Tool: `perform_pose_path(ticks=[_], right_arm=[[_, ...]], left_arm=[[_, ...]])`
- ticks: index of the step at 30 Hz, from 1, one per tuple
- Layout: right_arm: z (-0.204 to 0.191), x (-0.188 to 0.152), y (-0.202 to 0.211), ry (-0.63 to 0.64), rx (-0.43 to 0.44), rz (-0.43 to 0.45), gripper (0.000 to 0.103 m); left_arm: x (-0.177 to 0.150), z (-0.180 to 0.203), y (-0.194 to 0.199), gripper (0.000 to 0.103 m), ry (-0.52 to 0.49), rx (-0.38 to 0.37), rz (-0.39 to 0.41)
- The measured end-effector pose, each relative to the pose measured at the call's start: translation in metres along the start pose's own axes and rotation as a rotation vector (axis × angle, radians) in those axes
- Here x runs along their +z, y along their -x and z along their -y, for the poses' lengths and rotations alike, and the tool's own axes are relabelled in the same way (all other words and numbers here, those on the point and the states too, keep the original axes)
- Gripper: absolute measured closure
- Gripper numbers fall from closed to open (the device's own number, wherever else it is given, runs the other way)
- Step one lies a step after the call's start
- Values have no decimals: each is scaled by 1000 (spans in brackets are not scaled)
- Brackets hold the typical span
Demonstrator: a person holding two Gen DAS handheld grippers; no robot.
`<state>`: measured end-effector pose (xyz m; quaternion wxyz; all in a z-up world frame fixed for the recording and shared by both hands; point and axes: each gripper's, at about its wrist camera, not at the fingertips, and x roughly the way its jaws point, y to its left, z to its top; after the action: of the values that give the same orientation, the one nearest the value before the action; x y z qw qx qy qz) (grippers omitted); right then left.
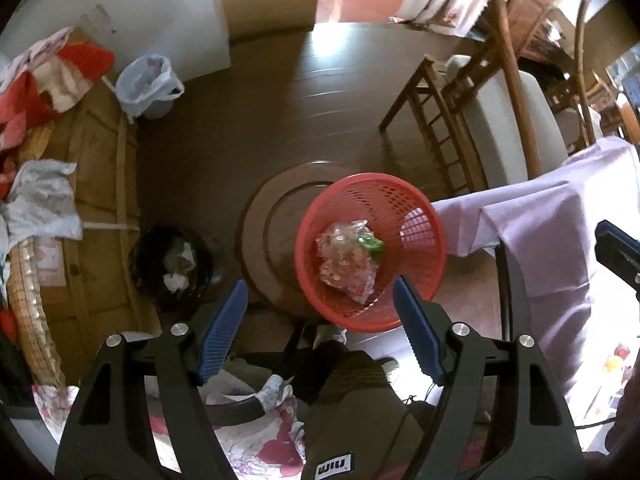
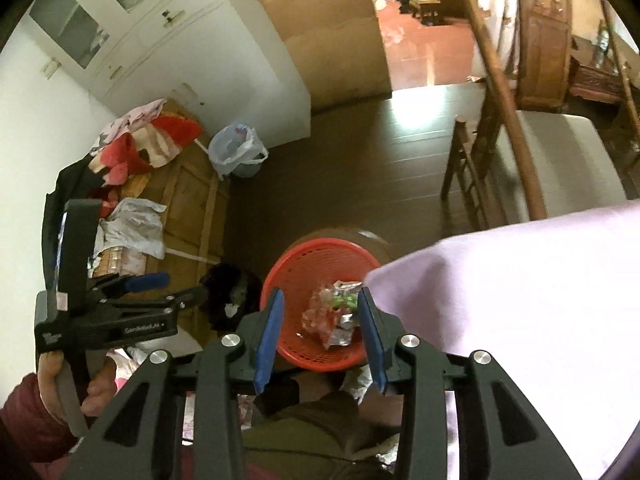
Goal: Collect trash
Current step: 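Open the right tool to drop the clear snack bag into the basket, then move both open tools back over the table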
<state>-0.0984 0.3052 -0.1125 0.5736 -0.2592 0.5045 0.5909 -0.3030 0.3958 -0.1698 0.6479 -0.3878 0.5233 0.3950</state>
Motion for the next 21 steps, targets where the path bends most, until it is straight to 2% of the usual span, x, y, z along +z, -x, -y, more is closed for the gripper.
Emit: perform_pose_path(ticks=[5,12,21], right_arm=[[27,-15,27,-76,-33,45,65],[63,-50,66,-200,-87,117,65],[116,-122,132,-427,-206,261,64]], left_arm=[[11,37,6,29,-90,-21,24],[20,107,23,29,-275,-64,60],[5,209,44,27,-552,-139,107]])
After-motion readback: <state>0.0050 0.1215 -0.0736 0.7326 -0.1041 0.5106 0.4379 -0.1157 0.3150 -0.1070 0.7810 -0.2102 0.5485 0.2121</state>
